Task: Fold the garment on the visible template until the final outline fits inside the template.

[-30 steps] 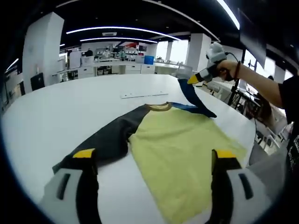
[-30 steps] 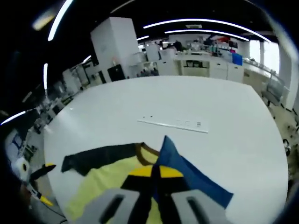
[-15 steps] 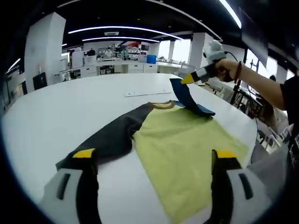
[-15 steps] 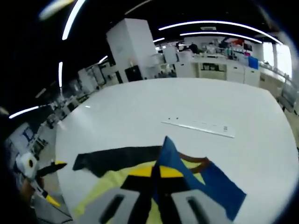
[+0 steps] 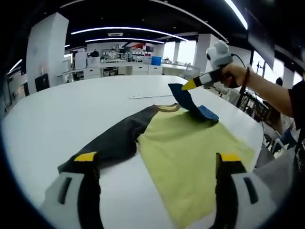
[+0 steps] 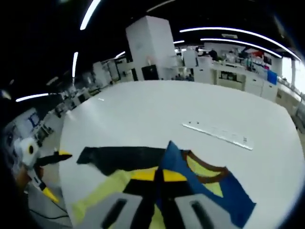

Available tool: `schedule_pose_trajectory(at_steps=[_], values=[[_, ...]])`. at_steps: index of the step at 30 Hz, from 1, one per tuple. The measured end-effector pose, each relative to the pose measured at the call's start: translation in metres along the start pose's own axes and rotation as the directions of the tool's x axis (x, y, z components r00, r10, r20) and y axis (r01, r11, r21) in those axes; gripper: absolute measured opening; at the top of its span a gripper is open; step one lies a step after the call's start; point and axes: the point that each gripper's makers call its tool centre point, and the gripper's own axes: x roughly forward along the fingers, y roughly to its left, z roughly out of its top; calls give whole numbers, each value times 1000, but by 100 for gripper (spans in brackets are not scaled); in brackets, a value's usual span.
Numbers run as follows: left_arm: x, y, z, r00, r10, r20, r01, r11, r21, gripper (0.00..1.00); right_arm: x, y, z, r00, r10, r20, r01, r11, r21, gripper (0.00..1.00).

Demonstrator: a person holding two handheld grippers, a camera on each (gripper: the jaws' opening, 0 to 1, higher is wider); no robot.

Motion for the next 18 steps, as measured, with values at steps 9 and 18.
schedule_pose_trajectory(at_steps=[9,18], values=[[-3,4,-5,1000,16,-7,-16,1000,-8,99,14,26,-5,998,60,-6,-60,996,-66,0],[-4,8,-6,1000,21,-10,-21,1000,-1,99,31,36,-18,997,71,-27,-74,992,-103,0]])
